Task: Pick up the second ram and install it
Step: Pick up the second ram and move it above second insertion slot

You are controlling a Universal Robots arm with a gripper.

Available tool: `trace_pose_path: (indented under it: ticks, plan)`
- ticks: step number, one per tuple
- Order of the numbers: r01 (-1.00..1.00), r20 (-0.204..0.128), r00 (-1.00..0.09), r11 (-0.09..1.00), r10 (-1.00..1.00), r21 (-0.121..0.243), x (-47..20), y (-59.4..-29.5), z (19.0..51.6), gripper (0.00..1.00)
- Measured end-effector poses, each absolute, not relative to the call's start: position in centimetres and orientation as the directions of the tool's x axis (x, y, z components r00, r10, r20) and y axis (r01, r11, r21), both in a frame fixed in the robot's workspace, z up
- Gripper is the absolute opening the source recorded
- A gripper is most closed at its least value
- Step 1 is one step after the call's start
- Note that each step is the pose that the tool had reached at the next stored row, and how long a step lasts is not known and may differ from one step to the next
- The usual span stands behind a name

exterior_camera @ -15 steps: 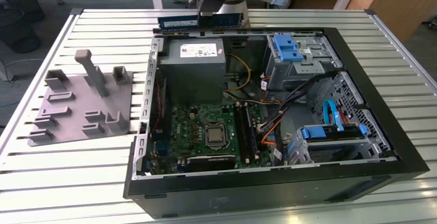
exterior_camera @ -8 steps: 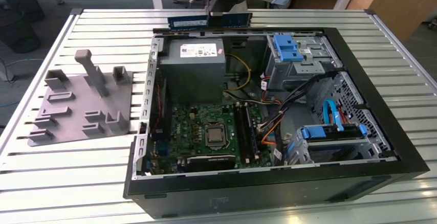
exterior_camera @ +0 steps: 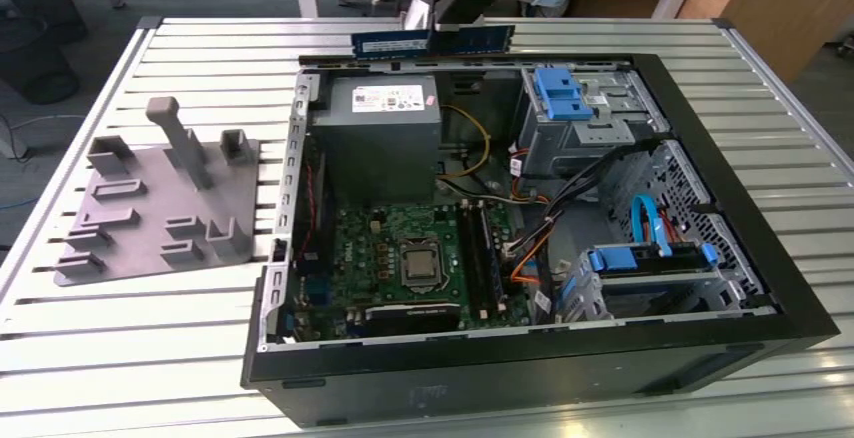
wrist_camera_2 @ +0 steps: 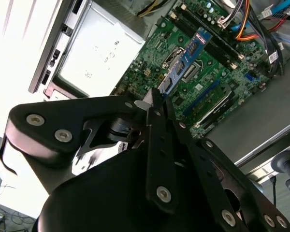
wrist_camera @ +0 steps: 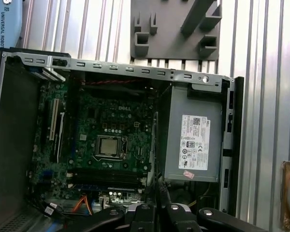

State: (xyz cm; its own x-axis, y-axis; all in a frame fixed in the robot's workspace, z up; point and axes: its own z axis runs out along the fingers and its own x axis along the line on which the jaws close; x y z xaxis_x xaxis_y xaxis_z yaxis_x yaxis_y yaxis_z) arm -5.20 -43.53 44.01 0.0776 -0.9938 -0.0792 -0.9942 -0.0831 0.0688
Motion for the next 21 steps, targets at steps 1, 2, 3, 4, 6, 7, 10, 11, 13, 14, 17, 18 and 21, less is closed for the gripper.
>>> trace_pose_path:
  ticks: [1, 2, 3, 4, 6, 7, 10, 11, 13, 14, 17, 18, 21]
  plan:
    - [-0.994, -0.079, 0.078, -0.083, -0.994, 0.069, -5.0, -43.5, 44.0, 0.14]
    - [-0.994, -0.079, 0.078, -0.083, -0.994, 0.069, -4.7, -43.5, 44.0, 0.14]
    - [-0.994, -0.079, 0.078, -0.083, -0.994, 0.069, -4.5, -43.5, 44.0, 0.14]
    - [-0.994, -0.079, 0.077, -0.083, -0.994, 0.069, -4.3, -43.5, 44.0, 0.14]
    - [-0.994, -0.079, 0.078, -0.083, -0.994, 0.069, -3.8, -43.5, 44.0, 0.14]
    - [-0.994, -0.079, 0.078, -0.083, -0.994, 0.069, -3.6, -43.5, 44.0, 0.14]
    - [-0.994, -0.079, 0.077, -0.083, -0.994, 0.069, -2.9, -43.5, 44.0, 0.14]
    - [-0.994, -0.079, 0.077, -0.083, -0.994, 0.069, -2.7, -43.5, 44.0, 0.14]
    - [-0.994, -0.079, 0.078, -0.083, -0.994, 0.07, -2.3, -43.5, 44.0, 0.14]
    - [-0.994, -0.079, 0.078, -0.083, -0.994, 0.07, -2.1, -43.5, 44.0, 0.14]
    - [-0.994, -0.079, 0.077, -0.083, -0.994, 0.07, -1.4, -43.5, 44.0, 0.14]
    - [-0.994, -0.079, 0.077, -0.083, -0.994, 0.07, -1.2, -43.5, 44.0, 0.14]
    - [-0.994, -0.079, 0.077, -0.083, -0.994, 0.07, -0.5, -43.5, 44.0, 0.14]
